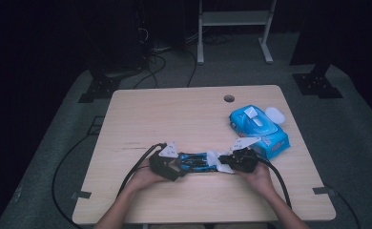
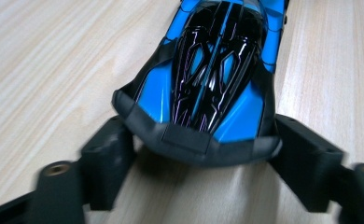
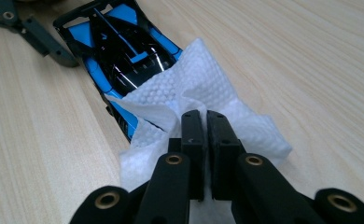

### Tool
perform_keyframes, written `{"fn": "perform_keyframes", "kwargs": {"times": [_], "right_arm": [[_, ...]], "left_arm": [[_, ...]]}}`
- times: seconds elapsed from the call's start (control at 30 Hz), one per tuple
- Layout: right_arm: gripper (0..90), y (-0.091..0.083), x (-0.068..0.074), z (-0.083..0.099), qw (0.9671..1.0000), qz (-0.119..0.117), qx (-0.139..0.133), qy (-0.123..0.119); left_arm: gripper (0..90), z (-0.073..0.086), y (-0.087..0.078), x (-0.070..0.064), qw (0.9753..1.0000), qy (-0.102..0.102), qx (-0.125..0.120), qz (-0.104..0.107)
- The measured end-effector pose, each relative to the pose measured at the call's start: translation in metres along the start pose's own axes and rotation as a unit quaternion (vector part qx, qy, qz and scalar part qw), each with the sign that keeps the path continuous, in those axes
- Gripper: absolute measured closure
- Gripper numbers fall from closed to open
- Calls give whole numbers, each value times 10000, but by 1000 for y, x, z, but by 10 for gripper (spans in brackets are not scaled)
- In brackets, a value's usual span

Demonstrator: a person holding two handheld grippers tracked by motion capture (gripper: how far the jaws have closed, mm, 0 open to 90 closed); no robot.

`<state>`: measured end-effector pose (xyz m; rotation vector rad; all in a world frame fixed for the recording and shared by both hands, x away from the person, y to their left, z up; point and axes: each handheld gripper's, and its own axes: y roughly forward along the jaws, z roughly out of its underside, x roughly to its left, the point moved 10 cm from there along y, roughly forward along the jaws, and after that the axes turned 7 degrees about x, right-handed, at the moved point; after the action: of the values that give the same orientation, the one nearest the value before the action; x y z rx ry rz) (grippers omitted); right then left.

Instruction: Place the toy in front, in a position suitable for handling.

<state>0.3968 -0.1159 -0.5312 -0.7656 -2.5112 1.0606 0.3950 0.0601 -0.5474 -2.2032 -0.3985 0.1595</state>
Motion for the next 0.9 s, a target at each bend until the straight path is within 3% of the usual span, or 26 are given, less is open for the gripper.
{"fn": "perform_keyframes", "kwargs": {"times": [0.27, 0.5, 0.8, 0.9], "right_arm": [[861, -1, 6, 0, 10000, 13, -56, -39], [861, 8, 22, -16, 9994, -250, -157, -184], [861, 0, 8, 2, 10000, -70, -21, -30], [861, 0, 4, 0, 10000, -44, -29, 15]], "left_arm": [[208, -4, 4, 1, 10000, -8, 30, 19], [207, -1, 2, 2, 10000, -42, 50, -32], [208, -1, 1, 0, 10000, -68, 44, -54], [211, 0, 0, 0, 10000, -31, 52, -48]]}}
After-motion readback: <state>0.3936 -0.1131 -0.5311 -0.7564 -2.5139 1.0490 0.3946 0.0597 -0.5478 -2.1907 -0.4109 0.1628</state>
